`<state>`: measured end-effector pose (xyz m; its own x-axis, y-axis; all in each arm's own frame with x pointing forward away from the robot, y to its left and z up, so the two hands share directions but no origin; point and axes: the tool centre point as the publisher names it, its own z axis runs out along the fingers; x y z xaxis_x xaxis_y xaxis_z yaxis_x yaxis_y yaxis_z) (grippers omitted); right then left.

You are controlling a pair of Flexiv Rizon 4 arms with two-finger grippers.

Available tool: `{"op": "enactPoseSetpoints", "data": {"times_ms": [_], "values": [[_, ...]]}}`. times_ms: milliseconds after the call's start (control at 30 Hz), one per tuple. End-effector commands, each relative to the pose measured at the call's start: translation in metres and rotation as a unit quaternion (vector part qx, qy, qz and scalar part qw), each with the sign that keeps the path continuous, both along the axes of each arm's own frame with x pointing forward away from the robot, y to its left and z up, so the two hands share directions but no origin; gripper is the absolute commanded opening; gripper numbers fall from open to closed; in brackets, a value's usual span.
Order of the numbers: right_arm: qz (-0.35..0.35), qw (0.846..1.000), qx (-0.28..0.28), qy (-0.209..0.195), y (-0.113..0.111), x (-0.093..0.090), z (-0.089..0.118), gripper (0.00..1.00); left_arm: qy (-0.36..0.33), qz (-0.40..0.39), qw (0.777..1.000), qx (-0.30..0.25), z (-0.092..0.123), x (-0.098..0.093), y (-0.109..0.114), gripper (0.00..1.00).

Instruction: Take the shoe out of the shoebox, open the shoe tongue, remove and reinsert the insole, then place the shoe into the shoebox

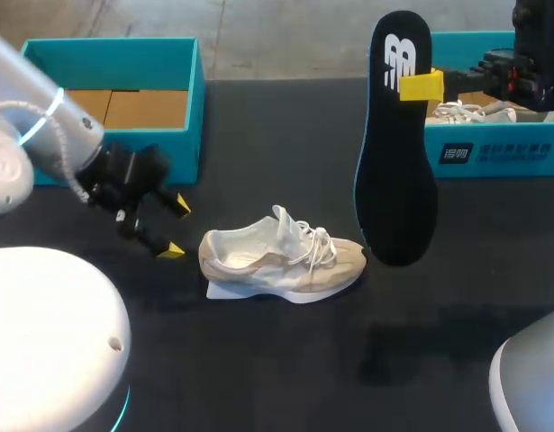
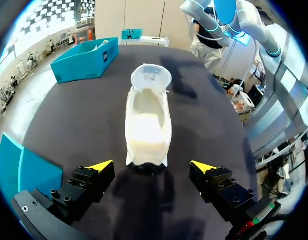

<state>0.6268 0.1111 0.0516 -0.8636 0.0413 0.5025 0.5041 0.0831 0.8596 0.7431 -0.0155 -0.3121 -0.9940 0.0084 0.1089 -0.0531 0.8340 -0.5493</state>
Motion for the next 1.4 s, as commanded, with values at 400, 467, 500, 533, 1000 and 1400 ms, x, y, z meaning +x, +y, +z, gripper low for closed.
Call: {"op": "enactPoseSetpoints", "data": {"times_ms": [400, 467, 500, 533, 1000, 1400], "values": [[0.001, 1.000, -0.001, 0.000, 0.002, 0.002, 0.000, 0.00, -0.013, -0.022, 0.990, 0.141, 0.008, -0.005, -0.013, 1.00], [0.001, 1.000, -0.001, 0.000, 0.002, 0.002, 0.000, 0.00, -0.017, -0.023, 0.989, 0.145, 0.008, -0.008, -0.015, 1.00], [0.001, 1.000, -0.001, 0.000, 0.002, 0.002, 0.000, 0.00, -0.019, -0.020, 0.989, 0.145, 0.009, -0.009, -0.016, 1.00], [0.001, 1.000, -0.001, 0.000, 0.002, 0.002, 0.000, 0.00, -0.024, -0.020, 0.989, 0.147, 0.010, -0.010, -0.017, 1.00], [0.001, 1.000, -0.001, 0.000, 0.002, 0.002, 0.000, 0.00, -0.026, -0.026, 0.984, 0.172, 0.011, -0.016, -0.031, 1.00], [0.001, 1.000, -0.001, 0.000, 0.002, 0.002, 0.000, 0.00, -0.027, -0.031, 0.984, 0.175, 0.013, -0.009, -0.042, 1.00]]}}
